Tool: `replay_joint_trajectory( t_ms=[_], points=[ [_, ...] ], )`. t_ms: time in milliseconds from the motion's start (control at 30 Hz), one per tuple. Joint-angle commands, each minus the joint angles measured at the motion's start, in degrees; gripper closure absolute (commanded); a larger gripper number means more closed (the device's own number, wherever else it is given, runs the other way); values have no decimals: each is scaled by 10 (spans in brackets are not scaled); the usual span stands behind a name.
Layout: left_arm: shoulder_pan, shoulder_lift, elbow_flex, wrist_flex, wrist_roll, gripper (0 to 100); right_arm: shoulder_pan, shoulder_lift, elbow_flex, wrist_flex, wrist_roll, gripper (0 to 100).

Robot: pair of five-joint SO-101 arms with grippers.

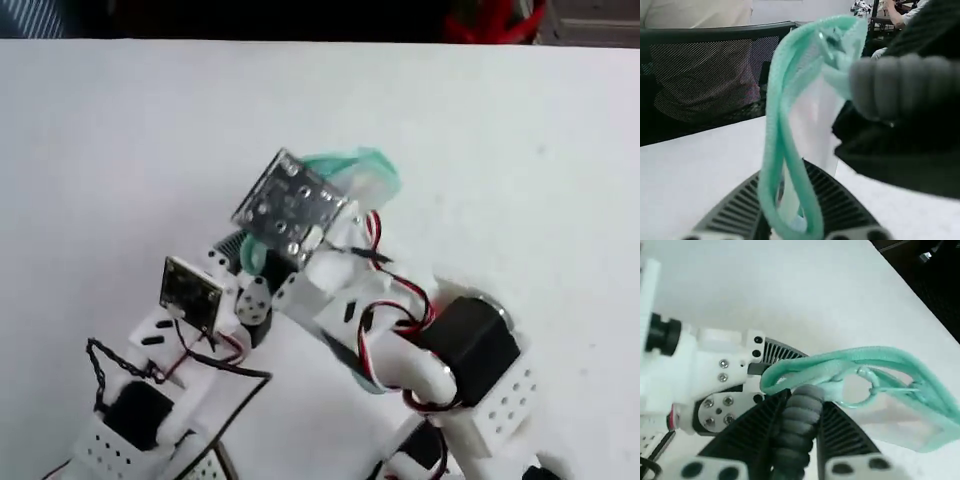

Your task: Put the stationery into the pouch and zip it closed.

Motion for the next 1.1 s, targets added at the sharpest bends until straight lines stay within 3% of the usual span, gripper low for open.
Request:
replay_joint_trajectory(
  t_ms=[0, 200, 400, 600, 867, 1067],
  points=[
    [0, 4, -16, 0, -3, 977, -46, -6, -18, 29, 34, 979],
    [0, 4, -17, 5, -4, 977, -44, -1, -16, 39, 51, 953],
    [0, 4, -17, 8, -4, 977, -43, -9, -18, 80, 77, 592],
    [0, 4, -16, 9, -31, 977, -25, -85, -18, 80, 151, 635],
    [2, 4, -16, 9, -35, 977, 206, -117, -13, 36, 252, 639],
    [7, 4, -25, 33, -56, 977, 232, -34, -11, -5, 292, 639]
  ],
)
